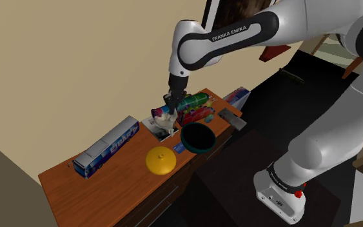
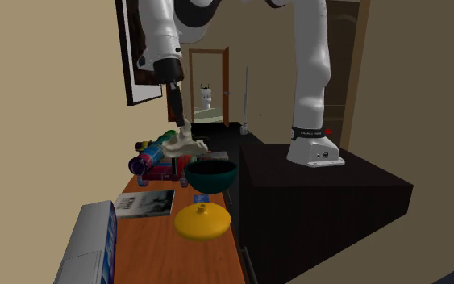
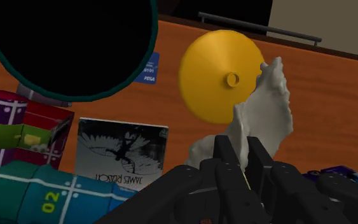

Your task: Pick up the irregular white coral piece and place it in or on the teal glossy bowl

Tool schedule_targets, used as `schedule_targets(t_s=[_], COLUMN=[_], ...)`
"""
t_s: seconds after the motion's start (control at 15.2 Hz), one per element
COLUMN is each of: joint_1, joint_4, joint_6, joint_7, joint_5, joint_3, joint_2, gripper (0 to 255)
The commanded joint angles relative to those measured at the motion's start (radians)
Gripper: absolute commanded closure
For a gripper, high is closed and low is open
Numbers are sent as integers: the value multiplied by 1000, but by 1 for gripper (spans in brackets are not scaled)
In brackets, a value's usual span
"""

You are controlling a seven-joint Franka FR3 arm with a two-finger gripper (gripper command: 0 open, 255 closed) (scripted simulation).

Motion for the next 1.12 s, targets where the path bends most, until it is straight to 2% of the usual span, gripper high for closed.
schedule_targets(t_s=[0.0,0.33,0.73,1.06], joint_1=[-36,-88,-134,-133], joint_4=[-68,-190,-313,-350], joint_6=[-11,-68,-155,-78], joint_7=[-74,-243,-434,-436], joint_5=[58,151,183,181], joint_3=[-6,-70,-192,-178], joint_2=[-84,-258,-438,-396], gripper=[255,255,255,255])
